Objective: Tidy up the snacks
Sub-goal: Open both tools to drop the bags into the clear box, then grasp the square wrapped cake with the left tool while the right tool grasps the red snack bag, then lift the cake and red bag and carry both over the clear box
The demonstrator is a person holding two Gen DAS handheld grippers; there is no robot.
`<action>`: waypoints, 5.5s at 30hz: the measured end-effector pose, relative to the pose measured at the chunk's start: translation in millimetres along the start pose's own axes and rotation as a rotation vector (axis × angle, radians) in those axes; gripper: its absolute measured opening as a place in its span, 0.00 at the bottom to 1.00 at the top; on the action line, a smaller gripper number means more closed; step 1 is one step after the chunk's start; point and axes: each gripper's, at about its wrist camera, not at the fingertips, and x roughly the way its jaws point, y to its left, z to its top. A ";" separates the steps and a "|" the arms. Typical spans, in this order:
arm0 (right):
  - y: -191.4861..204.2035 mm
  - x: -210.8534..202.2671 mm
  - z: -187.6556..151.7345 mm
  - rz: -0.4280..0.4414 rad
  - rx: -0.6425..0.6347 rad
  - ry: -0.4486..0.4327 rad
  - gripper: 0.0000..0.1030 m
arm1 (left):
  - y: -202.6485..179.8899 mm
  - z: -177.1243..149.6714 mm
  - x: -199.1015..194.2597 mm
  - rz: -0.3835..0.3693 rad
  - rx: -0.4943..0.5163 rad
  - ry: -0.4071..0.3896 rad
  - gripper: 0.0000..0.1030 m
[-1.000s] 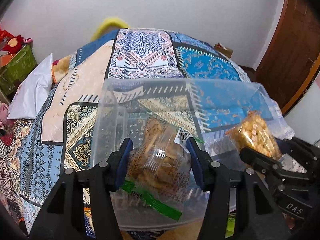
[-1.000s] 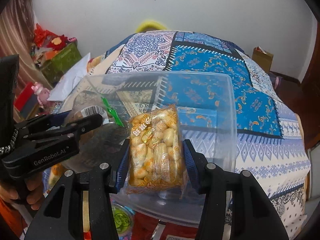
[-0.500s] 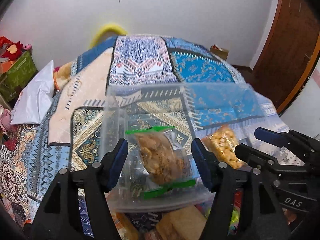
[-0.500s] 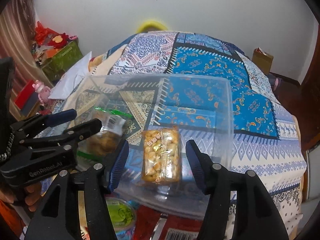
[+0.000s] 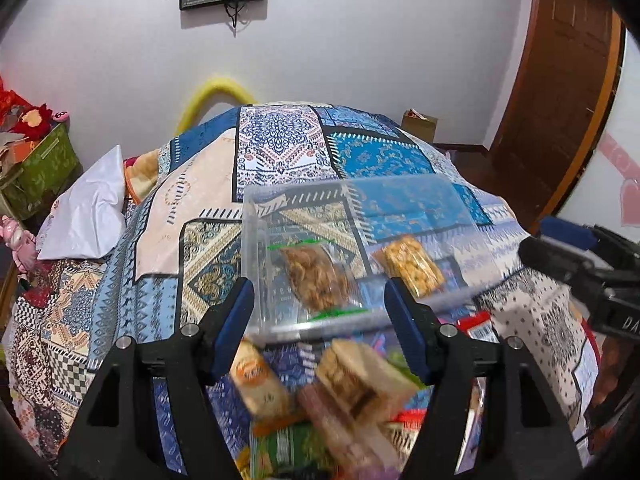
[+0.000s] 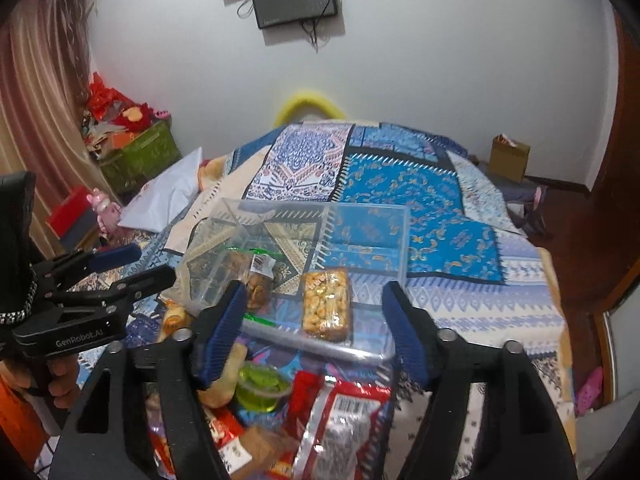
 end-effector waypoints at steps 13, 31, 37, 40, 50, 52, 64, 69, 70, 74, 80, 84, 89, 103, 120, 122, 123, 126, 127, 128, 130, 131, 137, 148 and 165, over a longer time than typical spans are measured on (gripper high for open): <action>-16.7 16.1 -65.9 -0.026 0.054 0.127 0.70 | -3.0 -49.2 13.5 0.002 -0.008 0.109 0.65; -29.4 42.8 -106.3 0.000 0.098 0.252 0.70 | -22.4 -62.4 69.8 -0.086 -0.041 0.202 0.64; -25.8 54.3 -106.2 -0.003 0.066 0.275 0.73 | -26.6 -65.1 68.9 -0.054 0.007 0.163 0.56; -25.7 61.1 -104.8 0.013 0.063 0.290 0.77 | -25.7 -65.9 66.9 -0.037 0.012 0.149 0.48; -12.6 79.9 -102.2 0.008 -0.009 0.353 0.89 | -20.8 -67.5 52.3 -0.056 0.018 0.125 0.31; -4.9 84.0 -103.5 -0.018 -0.061 0.359 0.92 | -21.6 -68.7 51.5 -0.051 0.018 0.122 0.30; -9.9 71.1 -107.9 -0.042 -0.068 0.306 0.68 | -32.7 -71.2 58.3 -0.037 0.072 0.154 0.48; -16.2 58.9 -105.5 -0.048 -0.040 0.270 0.67 | -35.8 -74.0 62.4 -0.041 0.105 0.158 0.48; -15.8 55.8 -104.3 -0.049 -0.034 0.260 0.67 | -34.3 -73.4 62.3 -0.045 0.099 0.159 0.43; -18.8 37.1 -96.7 -0.045 -0.011 0.212 0.67 | -24.7 -69.8 55.0 -0.066 0.045 0.149 0.31; -17.9 13.3 -85.7 -0.043 0.001 0.148 0.67 | -27.1 -68.4 28.7 -0.066 0.042 0.096 0.11; -14.8 2.0 -77.1 -0.037 0.002 0.112 0.67 | -33.0 -67.5 12.1 -0.072 0.056 0.064 0.04; -9.9 -4.4 -66.3 -0.035 -0.005 0.080 0.67 | -33.8 -62.4 0.2 -0.067 0.068 0.040 0.01; -16.1 1.1 -52.6 -0.012 0.020 0.043 0.67 | -25.0 -72.2 67.8 -0.068 0.040 0.250 0.60; -20.5 10.5 -60.2 0.017 0.050 0.074 0.67 | -32.9 -70.0 88.5 -0.021 0.080 0.247 0.59; -21.4 8.0 -57.8 0.014 0.051 0.066 0.67 | -29.9 -69.8 81.1 -0.042 0.053 0.240 0.58; -22.0 7.0 -56.2 0.015 0.053 0.063 0.67 | -28.6 -69.8 76.0 -0.051 0.043 0.233 0.58; -21.7 4.9 -51.9 0.013 0.055 0.049 0.67 | -24.2 -67.8 56.5 -0.063 0.023 0.191 0.58; -21.3 4.8 -50.3 0.013 0.054 0.046 0.67 | -21.5 -65.6 48.1 -0.068 0.012 0.172 0.58; -20.7 5.1 -48.3 0.014 0.054 0.043 0.67 | -19.7 -64.2 43.3 -0.071 0.006 0.163 0.58; -18.3 6.5 -43.4 0.017 0.051 0.037 0.67 | -14.1 -57.8 29.0 -0.078 -0.011 0.129 0.58; -16.3 7.3 -40.4 0.018 0.048 0.034 0.67 | -12.0 -54.5 23.6 -0.077 -0.014 0.115 0.58; -4.9 14.8 -21.3 0.032 0.033 0.008 0.67 | 0.6 -31.5 -1.9 -0.073 -0.031 0.023 0.58; 11.9 48.3 16.2 0.042 0.018 -0.012 0.67 | 25.7 8.4 4.0 -0.035 -0.064 -0.052 0.58; 25.8 124.0 14.3 0.031 -0.036 0.134 0.67 | 36.5 14.2 82.1 -0.026 -0.089 0.020 0.58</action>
